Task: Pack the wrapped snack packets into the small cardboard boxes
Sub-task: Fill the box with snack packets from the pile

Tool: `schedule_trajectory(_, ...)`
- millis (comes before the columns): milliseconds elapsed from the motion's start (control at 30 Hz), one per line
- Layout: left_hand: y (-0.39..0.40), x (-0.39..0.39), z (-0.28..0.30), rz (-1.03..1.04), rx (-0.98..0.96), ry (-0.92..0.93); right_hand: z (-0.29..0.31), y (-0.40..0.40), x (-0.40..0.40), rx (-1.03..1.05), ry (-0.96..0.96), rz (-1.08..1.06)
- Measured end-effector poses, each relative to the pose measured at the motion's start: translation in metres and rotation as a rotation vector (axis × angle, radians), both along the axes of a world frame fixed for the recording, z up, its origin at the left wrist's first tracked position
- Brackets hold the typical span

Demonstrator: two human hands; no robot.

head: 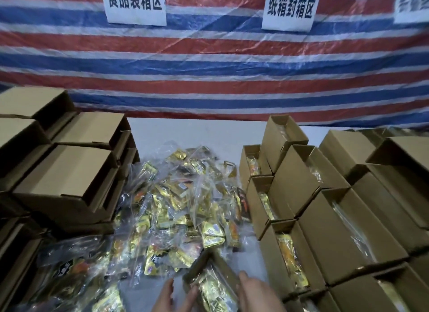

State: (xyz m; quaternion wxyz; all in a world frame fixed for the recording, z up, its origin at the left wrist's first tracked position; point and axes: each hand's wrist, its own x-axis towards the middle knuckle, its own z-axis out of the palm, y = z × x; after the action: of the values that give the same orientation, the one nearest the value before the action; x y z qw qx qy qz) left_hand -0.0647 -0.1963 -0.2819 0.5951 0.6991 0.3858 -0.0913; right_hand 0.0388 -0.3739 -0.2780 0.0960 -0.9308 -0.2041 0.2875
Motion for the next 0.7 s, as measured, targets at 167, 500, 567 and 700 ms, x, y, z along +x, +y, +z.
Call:
schedule_trajectory(167, -0.021, 0.055, 0.061, 0.029, -0.207, -0.122, 0.075, -0.009, 0.045, 0.153, -0.218, -0.093)
schedule_trajectory(500, -0.024, 0.297, 0.111, -0.083, -0.024, -0.37, 0.129, 0.037, 0.234, 0.189, -0.432, -0.33)
schedule_trajectory(567, -0.022, 0.337, 0.114, -0.088, -0.039, -0.314, 0.132, 0.04, 0.272, 0.146, -0.445, -0.324)
schedule_trajectory(700, -0.022, 0.404, 0.113, -0.176, -0.025, -0.258, 0.144, 0.04, 0.333, -0.039, -0.596, -0.254)
